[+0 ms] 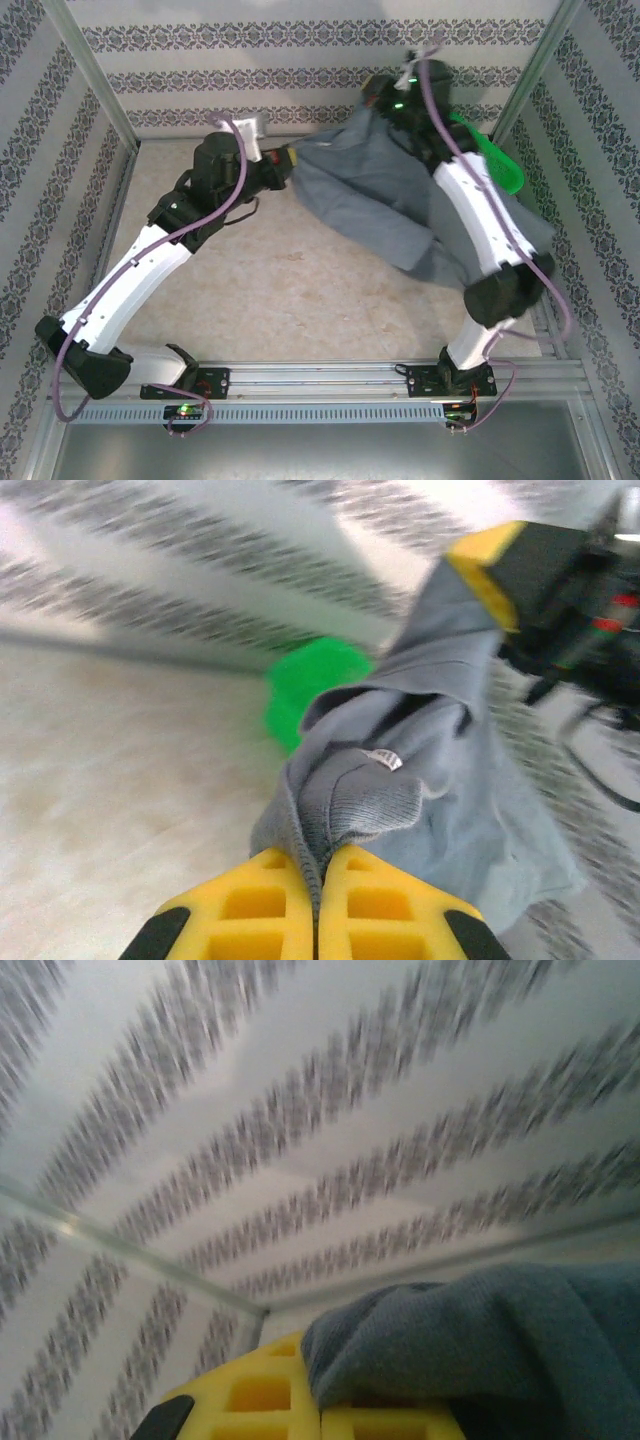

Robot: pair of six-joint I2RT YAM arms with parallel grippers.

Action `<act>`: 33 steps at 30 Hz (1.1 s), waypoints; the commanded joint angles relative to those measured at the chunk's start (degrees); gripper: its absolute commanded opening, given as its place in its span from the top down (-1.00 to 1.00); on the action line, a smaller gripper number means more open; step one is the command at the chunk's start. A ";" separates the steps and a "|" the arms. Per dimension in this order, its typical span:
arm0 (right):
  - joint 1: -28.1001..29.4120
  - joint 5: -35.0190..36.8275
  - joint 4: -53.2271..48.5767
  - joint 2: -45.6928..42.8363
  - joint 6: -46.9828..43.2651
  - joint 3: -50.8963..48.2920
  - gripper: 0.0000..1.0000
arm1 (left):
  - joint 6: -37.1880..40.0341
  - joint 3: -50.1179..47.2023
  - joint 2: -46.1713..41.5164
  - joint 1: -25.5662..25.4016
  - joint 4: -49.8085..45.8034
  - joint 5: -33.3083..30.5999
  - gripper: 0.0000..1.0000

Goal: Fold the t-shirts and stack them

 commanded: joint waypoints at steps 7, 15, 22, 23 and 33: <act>7.86 -6.00 -8.09 13.45 -0.61 3.40 -0.16 | -11.03 -30.52 -2.41 27.77 10.13 8.05 0.70; 5.74 1.43 -8.66 -4.13 3.61 -24.84 -0.14 | -7.89 -31.54 -4.21 31.38 -1.30 8.45 -0.04; 4.11 4.35 -11.74 -21.10 6.56 -47.14 -0.08 | -22.76 -37.96 -15.49 16.43 -20.27 4.48 -0.02; 4.33 4.48 -13.24 -22.30 7.24 -48.91 -0.08 | -25.32 -38.92 -17.27 15.02 -22.93 4.38 -0.02; 7.01 1.87 -12.80 -27.88 18.25 -65.50 -0.09 | -41.24 -49.03 -20.75 2.56 -16.71 8.76 -0.12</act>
